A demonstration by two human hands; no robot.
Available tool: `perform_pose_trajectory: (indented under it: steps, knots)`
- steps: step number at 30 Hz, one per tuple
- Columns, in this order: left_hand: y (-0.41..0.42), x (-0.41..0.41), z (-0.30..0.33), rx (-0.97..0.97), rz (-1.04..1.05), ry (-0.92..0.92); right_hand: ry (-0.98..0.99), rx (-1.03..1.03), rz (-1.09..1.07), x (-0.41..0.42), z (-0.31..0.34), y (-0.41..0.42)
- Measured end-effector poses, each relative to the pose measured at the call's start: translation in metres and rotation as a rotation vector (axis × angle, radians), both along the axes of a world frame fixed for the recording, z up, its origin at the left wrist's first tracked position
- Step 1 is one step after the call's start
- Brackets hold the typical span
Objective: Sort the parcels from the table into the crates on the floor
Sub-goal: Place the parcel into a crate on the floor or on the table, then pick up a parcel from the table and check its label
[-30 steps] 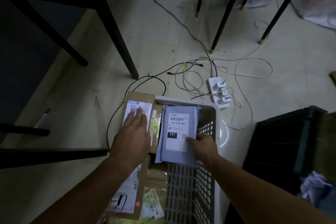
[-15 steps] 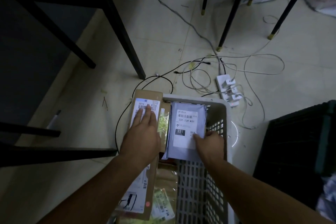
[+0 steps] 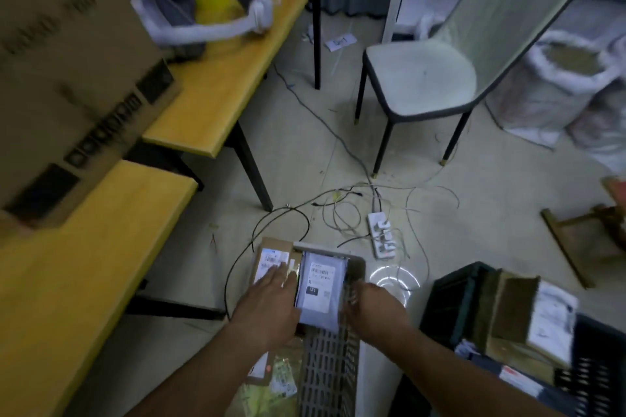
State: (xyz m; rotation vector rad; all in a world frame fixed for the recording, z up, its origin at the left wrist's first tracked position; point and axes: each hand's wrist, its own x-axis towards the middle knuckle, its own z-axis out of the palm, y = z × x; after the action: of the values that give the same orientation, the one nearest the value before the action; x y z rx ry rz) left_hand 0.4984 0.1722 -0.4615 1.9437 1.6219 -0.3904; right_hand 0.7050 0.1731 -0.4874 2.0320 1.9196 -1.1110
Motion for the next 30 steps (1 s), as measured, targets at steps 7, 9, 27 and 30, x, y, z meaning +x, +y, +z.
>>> perform_pose_trajectory:
  steps: [7,9,27,30]
  knots:
    - [-0.043,0.015,0.177,-0.011,0.116,-0.017,-0.108,0.149,0.288,0.013,0.213,-0.027]
    - [-0.061,0.009,0.226,-0.006,0.163,-0.034,-0.135,0.186,0.362,0.007,0.265,-0.04]
    - [-0.306,-0.186,0.458,0.114,0.639,-0.004,-0.021,0.414,0.934,-0.252,0.496,-0.2]
    - [-0.352,-0.24,0.46,0.119,0.71,-0.009,-0.022,0.406,0.996,-0.312,0.505,-0.235]
